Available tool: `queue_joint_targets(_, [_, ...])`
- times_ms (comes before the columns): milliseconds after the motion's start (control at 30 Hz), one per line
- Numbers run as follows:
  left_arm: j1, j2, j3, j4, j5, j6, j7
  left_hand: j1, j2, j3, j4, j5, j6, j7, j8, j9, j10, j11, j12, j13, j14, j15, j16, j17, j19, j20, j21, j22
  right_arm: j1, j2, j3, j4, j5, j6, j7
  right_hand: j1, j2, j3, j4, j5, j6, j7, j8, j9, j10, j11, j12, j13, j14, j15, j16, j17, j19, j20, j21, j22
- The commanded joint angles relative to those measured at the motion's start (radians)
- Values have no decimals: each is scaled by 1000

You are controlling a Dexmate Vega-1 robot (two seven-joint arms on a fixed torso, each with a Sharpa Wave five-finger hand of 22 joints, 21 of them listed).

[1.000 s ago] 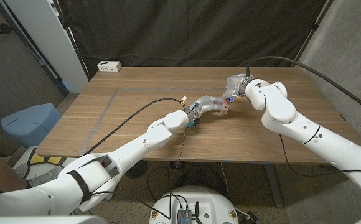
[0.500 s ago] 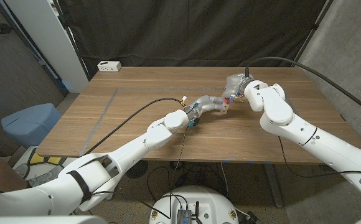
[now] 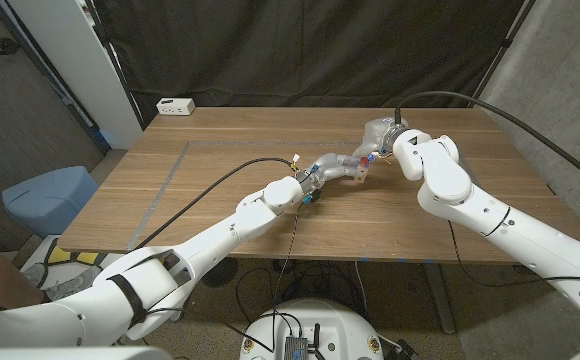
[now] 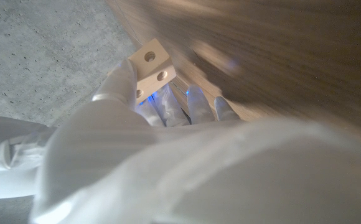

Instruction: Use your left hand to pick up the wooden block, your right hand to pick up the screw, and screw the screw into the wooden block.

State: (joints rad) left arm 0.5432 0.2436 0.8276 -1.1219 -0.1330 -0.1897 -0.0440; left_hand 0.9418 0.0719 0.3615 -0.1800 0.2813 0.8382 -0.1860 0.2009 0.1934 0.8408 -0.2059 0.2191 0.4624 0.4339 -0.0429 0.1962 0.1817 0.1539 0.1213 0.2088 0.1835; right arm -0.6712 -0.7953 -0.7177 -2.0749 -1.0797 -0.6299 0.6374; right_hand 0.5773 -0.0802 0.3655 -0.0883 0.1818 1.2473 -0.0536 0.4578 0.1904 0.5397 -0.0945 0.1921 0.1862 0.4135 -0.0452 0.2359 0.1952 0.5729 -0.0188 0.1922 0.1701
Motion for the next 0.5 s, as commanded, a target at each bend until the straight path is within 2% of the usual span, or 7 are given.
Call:
queue_joint_targets(33, [6, 5, 1, -12, 2, -1, -1, -4, 13, 31, 25, 5, 45, 32, 7, 5, 8, -1, 7, 37, 6, -31, 1, 2, 7, 0, 4, 4, 3, -5, 4, -20, -22, -2, 61, -23, -3, -9, 3, 2, -36, -1, -18, 4, -14, 10, -7, 3, -15, -26, -10, 2, -8, 4, -3, 2])
queue_joint_targets(100, [8, 7, 0, -15, 2, -1, -1, -4, 13, 31, 25, 5, 45, 31, 7, 5, 7, 0, 7, 37, 6, -31, 1, 2, 7, 0, 4, 4, 6, -6, 5, -22, -23, 3, 75, -35, -9, -16, 3, 2, -73, 3, -32, 9, -28, 21, -9, 3, -22, -19, -15, 3, -18, 10, -5, 2])
queue_joint_targets(167, [9, 9, 0, -18, 2, 0, -2, -5, 13, 30, 25, 4, 46, 31, 7, 5, 7, 0, 7, 37, 6, -32, 1, 2, 7, 0, 4, 4, 8, -7, 8, -24, -18, 6, 92, -43, -15, -21, 2, 3, -105, 5, -44, 14, -44, 19, -12, 4, -28, -9, -19, 3, -26, 13, -6, 2])
queue_joint_targets(200, [10, 9, -1, -20, 1, 1, -2, -4, 13, 31, 25, 5, 46, 31, 7, 5, 6, 1, 7, 38, 6, -32, 1, 2, 8, -1, 4, 4, 10, -6, 7, -24, -21, 5, 102, -46, -18, -23, 0, 4, -121, 3, -48, 18, -57, 32, -14, 4, -35, -5, -23, 3, -32, 16, -7, 2])
queue_joint_targets(300, [13, 11, -1, -24, 2, 2, -1, -5, 13, 31, 25, 5, 44, 32, 7, 5, 6, -1, 7, 38, 6, -32, 1, 2, 7, 0, 4, 4, 12, -6, 9, -26, -20, 6, 121, -51, -18, -23, -3, 6, -168, 11, -62, 26, -78, 47, -16, 5, -47, 7, -29, 2, -46, 22, -9, 2])
queue_joint_targets(333, [13, 11, -1, -25, 1, 2, -1, -5, 13, 31, 25, 5, 43, 33, 6, 5, 6, 0, 7, 38, 6, -31, 1, 2, 7, 0, 4, 4, 13, -6, 9, -27, -21, 6, 127, -54, -19, -24, -5, 7, -193, 10, -70, 30, -88, 65, -15, 6, -52, 11, -31, 3, -52, 23, -8, 2])
queue_joint_targets(500, [16, 13, -1, -29, 2, 4, 0, -5, 13, 32, 24, 4, 43, 29, 6, 5, 7, 0, 8, 38, 7, -33, 1, 2, 7, -2, 4, 4, 10, -13, 19, -35, -7, 17, 138, -55, -21, -24, -14, 8, -277, 14, -97, 41, -116, 87, -14, 8, -74, 21, -39, 2, -66, 31, -8, 2])
